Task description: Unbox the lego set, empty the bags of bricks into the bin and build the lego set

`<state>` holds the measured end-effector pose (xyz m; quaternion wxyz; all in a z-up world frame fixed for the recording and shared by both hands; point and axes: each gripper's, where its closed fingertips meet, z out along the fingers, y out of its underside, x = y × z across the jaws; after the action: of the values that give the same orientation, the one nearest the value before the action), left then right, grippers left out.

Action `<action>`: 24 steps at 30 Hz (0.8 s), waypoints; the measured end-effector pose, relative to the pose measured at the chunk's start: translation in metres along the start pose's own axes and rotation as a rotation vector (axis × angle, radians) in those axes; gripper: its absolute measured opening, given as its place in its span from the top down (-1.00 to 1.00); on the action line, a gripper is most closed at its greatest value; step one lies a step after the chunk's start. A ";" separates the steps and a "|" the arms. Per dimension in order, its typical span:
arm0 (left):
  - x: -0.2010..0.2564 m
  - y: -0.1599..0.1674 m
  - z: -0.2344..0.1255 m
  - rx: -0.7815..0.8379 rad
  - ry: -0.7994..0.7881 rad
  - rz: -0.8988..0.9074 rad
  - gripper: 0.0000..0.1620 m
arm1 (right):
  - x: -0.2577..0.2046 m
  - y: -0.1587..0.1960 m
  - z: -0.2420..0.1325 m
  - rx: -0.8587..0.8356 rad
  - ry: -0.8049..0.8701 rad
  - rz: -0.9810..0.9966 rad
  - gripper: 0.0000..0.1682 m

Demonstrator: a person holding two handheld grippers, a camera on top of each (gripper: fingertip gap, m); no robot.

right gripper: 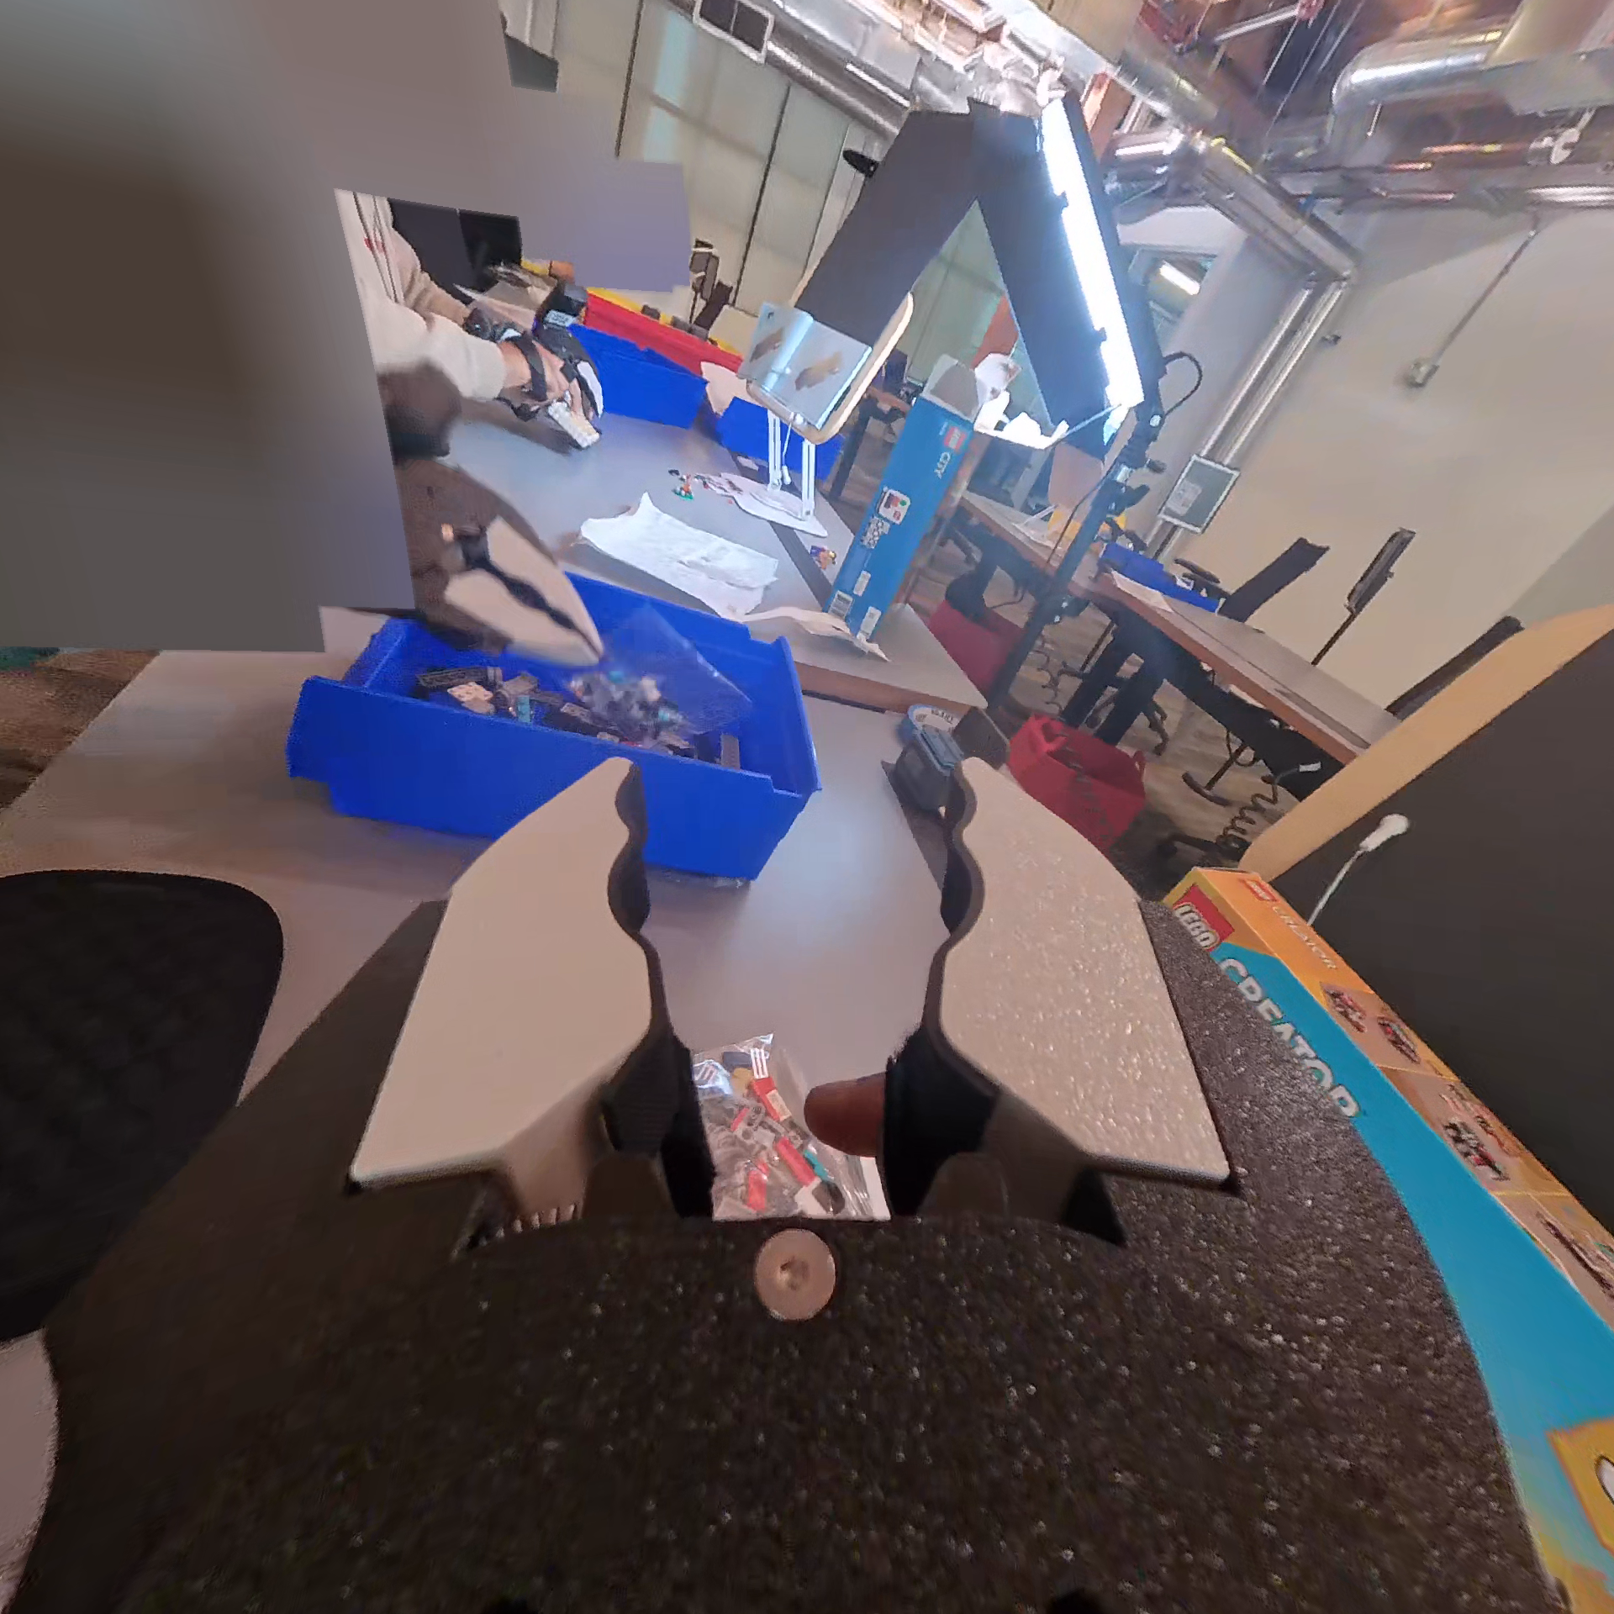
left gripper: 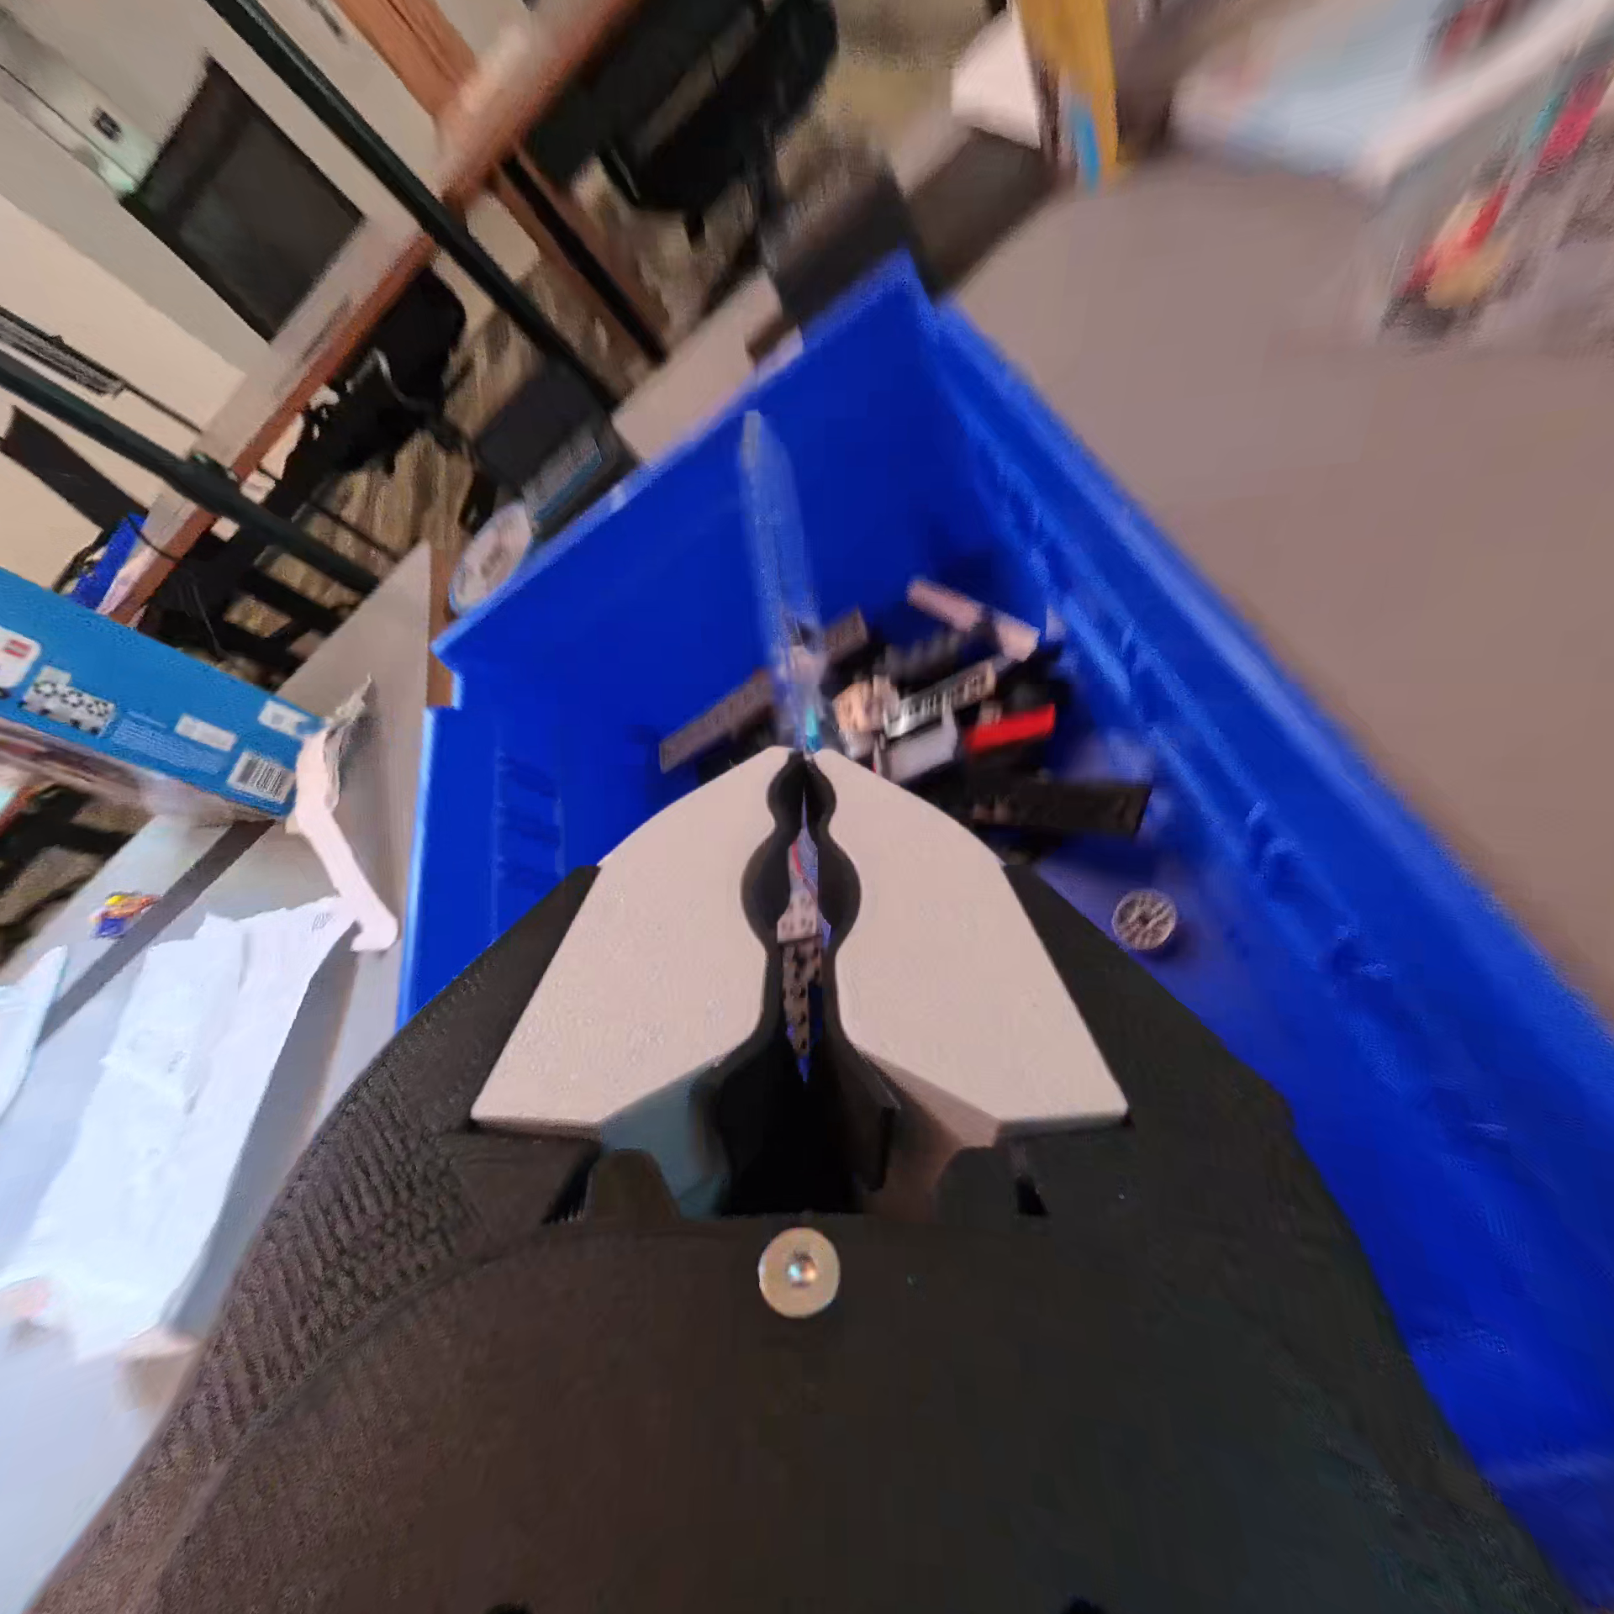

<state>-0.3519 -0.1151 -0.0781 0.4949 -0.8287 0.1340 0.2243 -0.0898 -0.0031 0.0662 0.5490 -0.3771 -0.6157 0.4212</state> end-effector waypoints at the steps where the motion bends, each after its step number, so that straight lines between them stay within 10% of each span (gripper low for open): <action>1: -0.003 -0.015 -0.010 0.071 0.019 -0.057 1.00 | -0.003 0.001 0.002 -0.003 -0.014 0.006 0.22; 7: 0.013 -0.099 -0.075 0.450 0.287 -0.298 1.00 | -0.039 0.009 0.023 -0.024 -0.178 0.047 0.23; 17: 0.066 -0.139 -0.108 0.492 0.352 -0.396 1.00 | -0.115 -0.014 0.049 0.045 -0.448 0.178 0.09; 24: 0.115 -0.136 -0.108 0.502 0.406 -0.475 1.00 | -0.127 -0.001 0.054 -0.006 -0.486 0.123 0.57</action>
<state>-0.1664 -0.1459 0.0118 0.6836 -0.7174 0.0844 -0.1046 -0.1295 -0.1272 0.0192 0.3571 -0.3031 -0.7068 0.5301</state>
